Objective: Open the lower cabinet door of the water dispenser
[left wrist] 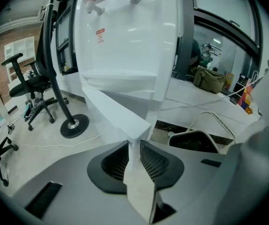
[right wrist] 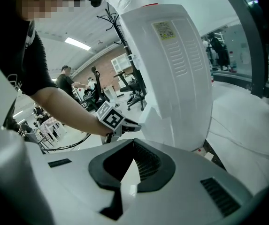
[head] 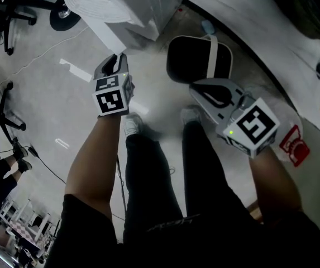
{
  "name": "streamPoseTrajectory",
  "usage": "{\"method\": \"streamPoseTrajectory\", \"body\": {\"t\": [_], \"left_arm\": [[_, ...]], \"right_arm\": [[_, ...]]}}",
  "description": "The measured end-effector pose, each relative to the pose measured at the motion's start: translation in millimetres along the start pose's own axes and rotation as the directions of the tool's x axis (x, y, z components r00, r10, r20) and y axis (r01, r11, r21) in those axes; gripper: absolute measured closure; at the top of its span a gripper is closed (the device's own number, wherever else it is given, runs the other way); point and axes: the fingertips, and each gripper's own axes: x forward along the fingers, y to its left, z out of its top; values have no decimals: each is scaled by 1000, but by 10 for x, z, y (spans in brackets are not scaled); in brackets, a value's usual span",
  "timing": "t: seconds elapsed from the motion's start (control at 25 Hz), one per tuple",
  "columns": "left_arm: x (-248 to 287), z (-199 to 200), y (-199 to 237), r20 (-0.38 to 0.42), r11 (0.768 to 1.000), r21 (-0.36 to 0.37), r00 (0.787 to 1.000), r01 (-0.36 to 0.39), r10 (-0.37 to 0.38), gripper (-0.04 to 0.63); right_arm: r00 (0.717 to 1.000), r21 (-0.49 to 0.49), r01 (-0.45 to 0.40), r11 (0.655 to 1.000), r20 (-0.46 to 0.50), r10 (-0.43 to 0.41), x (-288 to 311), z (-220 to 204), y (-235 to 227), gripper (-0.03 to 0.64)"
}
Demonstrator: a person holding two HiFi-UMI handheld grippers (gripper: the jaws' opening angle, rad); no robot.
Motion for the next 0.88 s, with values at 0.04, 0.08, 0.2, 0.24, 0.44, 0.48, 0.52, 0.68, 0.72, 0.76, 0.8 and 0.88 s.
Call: {"method": "streamPoseTrajectory", "body": {"t": [0.04, 0.08, 0.2, 0.24, 0.44, 0.48, 0.52, 0.68, 0.72, 0.76, 0.8, 0.88], "left_arm": [[-13, -7, 22, -1, 1000, 7, 1000, 9, -9, 520], [-23, -12, 42, -3, 1000, 14, 1000, 18, -18, 520], [-42, -21, 93, -7, 998, 41, 999, 46, -46, 520], [-49, -26, 109, -8, 997, 49, 999, 54, -54, 520], [-122, -114, 192, -7, 995, 63, 997, 76, -75, 520], [-130, -124, 211, -7, 995, 64, 997, 80, -80, 520], [-133, -128, 229, -6, 994, 66, 996, 85, -85, 520], [-156, -150, 305, -5, 991, 85, 995, 105, -105, 520], [-164, -160, 322, -5, 990, 90, 994, 107, -107, 520], [-172, -172, 337, -6, 990, 93, 994, 110, -110, 520], [-180, -185, 352, -6, 989, 95, 994, 113, -113, 520], [-201, -215, 389, -8, 988, 100, 993, 119, -119, 520]], "right_arm": [[1000, 9, 1, 1000, -9, -1, 28, 7, 48, 604], [1000, 19, 3, 1000, -18, -3, 56, 14, 85, 604], [1000, 23, 12, 1000, -13, -11, 153, 64, 156, 604], [1000, 14, 13, 1000, -2, -13, 190, 87, 179, 604], [1000, 34, 15, 999, -12, -15, 327, 117, 366, 604], [1000, 34, 16, 999, -12, -16, 349, 126, 385, 604], [1000, 33, 18, 999, -12, -18, 371, 135, 396, 604], [1000, 31, 26, 999, -17, -25, 458, 148, 466, 604], [999, 32, 26, 999, -20, -25, 477, 159, 496, 604], [999, 33, 27, 999, -20, -26, 496, 165, 523, 604], [999, 32, 29, 999, -19, -28, 514, 166, 547, 604], [999, 23, 34, 999, -13, -34, 554, 165, 591, 604]]}}
